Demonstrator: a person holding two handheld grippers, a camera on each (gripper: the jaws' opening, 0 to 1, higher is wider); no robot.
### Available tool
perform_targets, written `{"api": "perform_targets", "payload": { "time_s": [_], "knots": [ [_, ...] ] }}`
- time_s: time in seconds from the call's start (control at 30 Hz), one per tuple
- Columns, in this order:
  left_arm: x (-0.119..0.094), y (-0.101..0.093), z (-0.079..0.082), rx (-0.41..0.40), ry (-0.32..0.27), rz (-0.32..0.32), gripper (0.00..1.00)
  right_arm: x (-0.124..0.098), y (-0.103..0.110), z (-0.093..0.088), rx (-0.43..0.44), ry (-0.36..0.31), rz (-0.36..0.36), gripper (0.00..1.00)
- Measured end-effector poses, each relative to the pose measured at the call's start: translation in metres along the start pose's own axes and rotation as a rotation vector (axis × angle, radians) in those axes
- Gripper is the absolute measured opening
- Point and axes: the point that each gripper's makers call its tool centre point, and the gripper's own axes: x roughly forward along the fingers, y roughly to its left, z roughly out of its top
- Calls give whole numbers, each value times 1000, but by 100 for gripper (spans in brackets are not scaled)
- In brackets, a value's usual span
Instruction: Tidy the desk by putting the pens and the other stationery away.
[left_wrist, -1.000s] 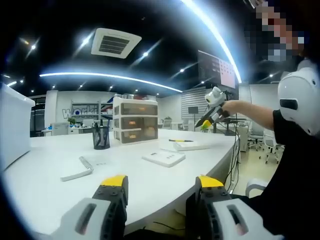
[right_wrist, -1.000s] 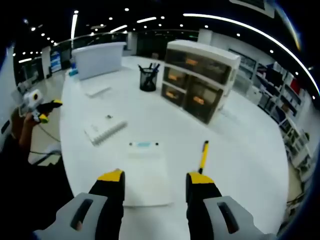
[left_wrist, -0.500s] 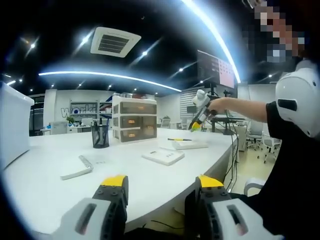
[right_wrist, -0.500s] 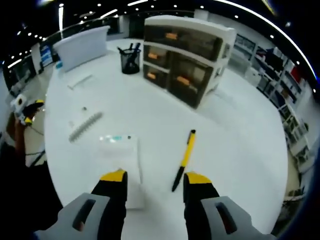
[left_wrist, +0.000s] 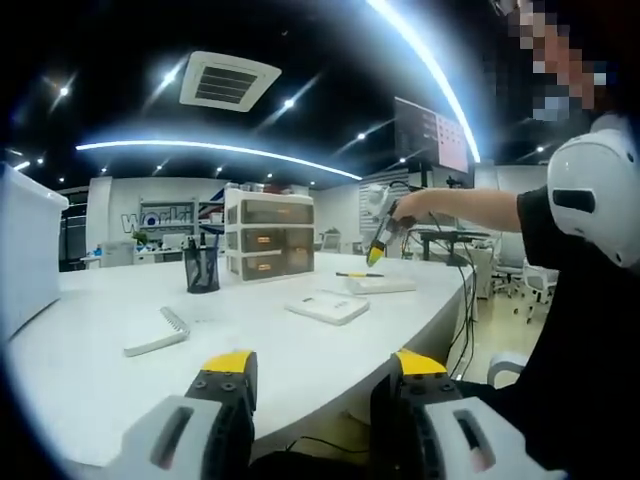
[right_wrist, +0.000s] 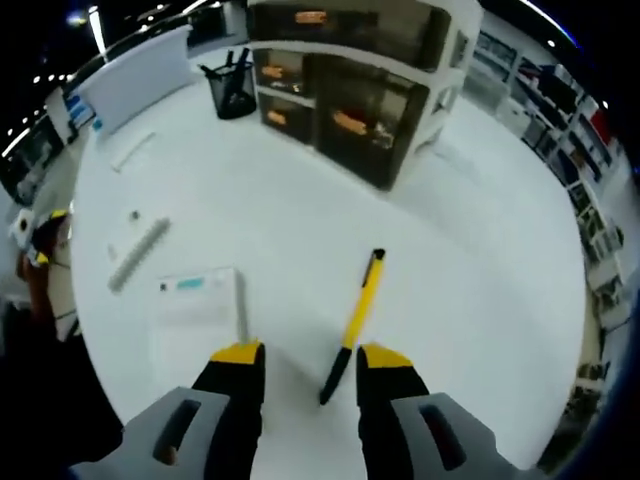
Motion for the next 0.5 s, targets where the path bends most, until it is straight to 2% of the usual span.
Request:
{"api": "perform_targets", "payload": {
  "time_s": [0.1, 0.5],
  "knots": [
    [0, -1, -1, 1, 5, -2, 53, 4, -4, -3, 8, 35, -4, 29],
    [3, -5, -4, 8, 29, -16, 53, 19, -17, -8, 33, 141, -14, 25]
  ]
}}
